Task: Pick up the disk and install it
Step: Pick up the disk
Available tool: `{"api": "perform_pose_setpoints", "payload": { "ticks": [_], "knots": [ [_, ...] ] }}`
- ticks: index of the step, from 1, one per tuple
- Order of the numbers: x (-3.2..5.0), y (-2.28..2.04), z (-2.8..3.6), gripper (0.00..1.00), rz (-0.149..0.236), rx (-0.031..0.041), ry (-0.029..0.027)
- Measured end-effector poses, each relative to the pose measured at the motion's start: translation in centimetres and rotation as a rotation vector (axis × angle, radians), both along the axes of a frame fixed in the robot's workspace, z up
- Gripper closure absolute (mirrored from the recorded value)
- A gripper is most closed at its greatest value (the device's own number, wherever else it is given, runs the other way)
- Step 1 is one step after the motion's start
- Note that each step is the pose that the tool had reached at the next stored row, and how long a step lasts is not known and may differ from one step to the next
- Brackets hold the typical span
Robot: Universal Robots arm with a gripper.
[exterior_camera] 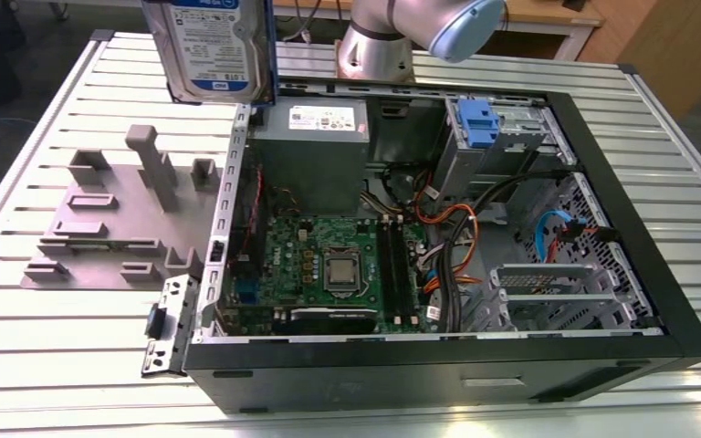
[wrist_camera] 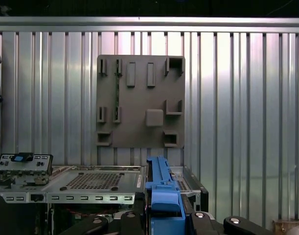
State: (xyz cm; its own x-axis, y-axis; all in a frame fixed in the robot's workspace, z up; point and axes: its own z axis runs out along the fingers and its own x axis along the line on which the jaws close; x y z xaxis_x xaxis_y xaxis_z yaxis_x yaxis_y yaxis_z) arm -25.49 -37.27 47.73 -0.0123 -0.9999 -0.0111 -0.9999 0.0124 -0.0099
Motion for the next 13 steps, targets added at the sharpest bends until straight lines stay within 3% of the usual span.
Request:
{"api": "perform_pose_setpoints", "payload": {
  "ticks": [13],
  "knots": [
    [0.39, 0.00, 0.00, 0.64, 0.000, 0.0000, 0.0000]
  ]
}}
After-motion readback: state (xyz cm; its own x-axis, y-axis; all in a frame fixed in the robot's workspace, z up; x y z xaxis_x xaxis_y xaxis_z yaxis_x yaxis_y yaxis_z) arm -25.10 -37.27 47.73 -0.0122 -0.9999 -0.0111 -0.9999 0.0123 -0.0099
